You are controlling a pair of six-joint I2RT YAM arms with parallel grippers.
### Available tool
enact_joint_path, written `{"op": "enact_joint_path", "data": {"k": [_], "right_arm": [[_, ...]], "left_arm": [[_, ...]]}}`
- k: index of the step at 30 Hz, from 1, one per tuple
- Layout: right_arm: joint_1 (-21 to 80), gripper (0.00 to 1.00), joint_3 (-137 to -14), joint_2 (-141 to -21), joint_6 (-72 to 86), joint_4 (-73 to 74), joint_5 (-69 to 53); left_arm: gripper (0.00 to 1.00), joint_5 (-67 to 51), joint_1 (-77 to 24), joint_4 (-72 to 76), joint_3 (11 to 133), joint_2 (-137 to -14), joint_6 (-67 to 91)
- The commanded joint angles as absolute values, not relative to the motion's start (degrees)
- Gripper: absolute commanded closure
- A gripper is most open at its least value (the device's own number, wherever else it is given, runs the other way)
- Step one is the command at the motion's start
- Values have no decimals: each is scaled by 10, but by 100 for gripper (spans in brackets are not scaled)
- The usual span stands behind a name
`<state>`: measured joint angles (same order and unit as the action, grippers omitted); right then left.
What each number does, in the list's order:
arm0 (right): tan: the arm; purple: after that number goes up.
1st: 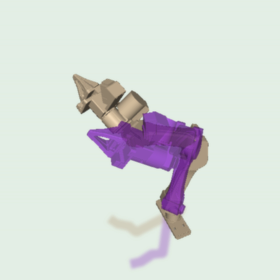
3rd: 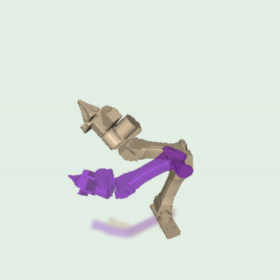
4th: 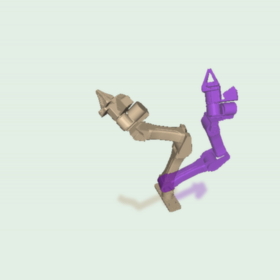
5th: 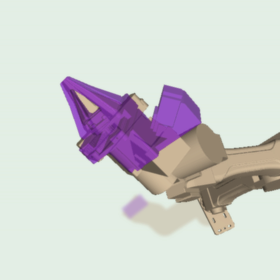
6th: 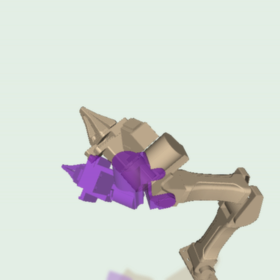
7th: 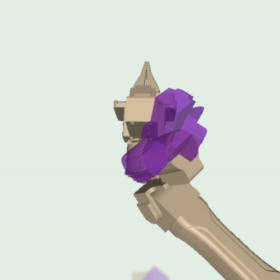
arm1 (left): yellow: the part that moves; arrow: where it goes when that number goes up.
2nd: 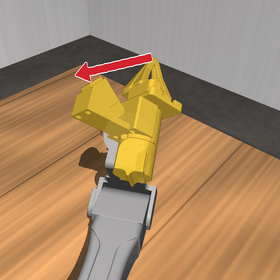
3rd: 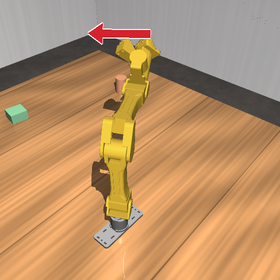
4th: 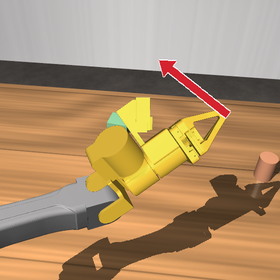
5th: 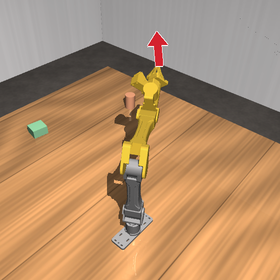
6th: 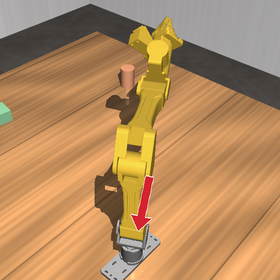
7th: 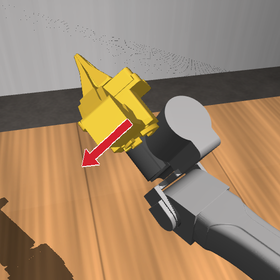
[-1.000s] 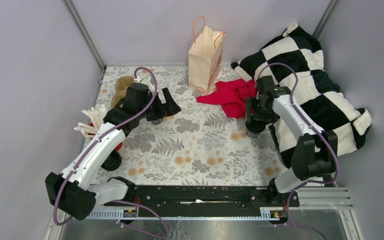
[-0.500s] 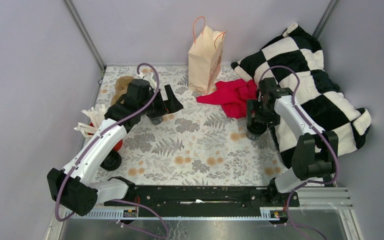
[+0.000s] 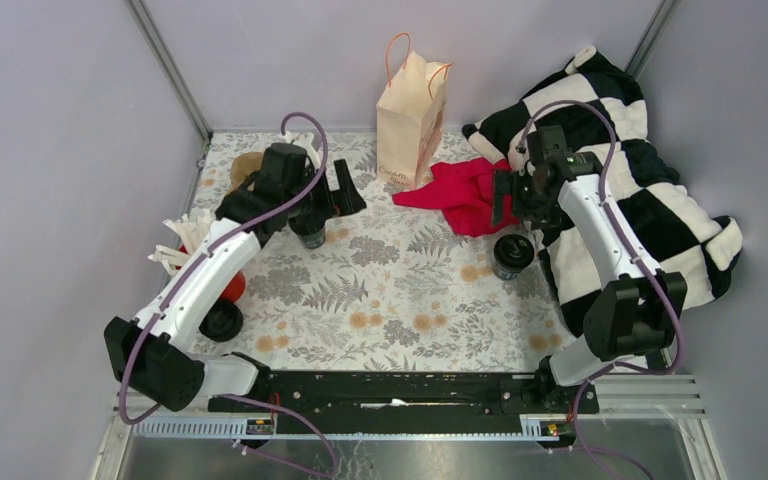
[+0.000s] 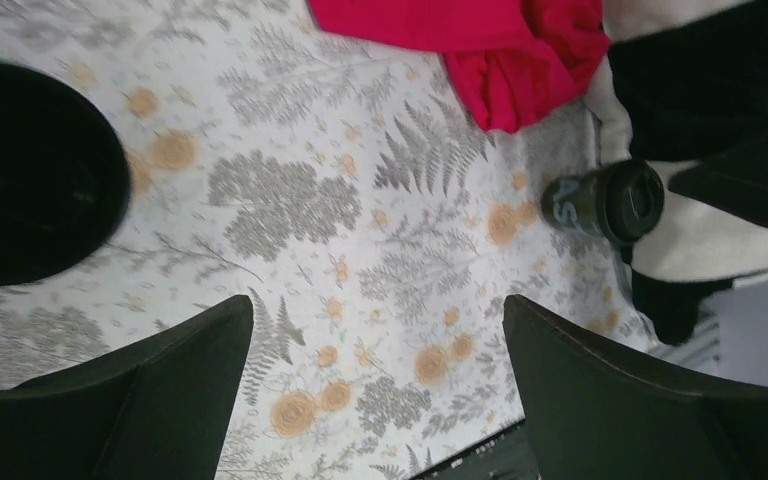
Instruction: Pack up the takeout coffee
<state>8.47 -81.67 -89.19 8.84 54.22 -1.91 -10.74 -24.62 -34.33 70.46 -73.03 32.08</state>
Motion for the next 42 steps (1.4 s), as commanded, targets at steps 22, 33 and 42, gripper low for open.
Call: {"op": "enact_joint_path", "data": {"k": [22,33,42], "right_arm": [[235,0,-838,-830,100,548,-207],[235,0,-864,-876,99,547,-207],[235,0,-868,-889,98,548,-200]], "left_arm": [[48,74,21,-558,1177,-1223,170],[57,3,69,-510,1154,-1238,237],[73,-4,56,-486,1137,-1236,231]]}}
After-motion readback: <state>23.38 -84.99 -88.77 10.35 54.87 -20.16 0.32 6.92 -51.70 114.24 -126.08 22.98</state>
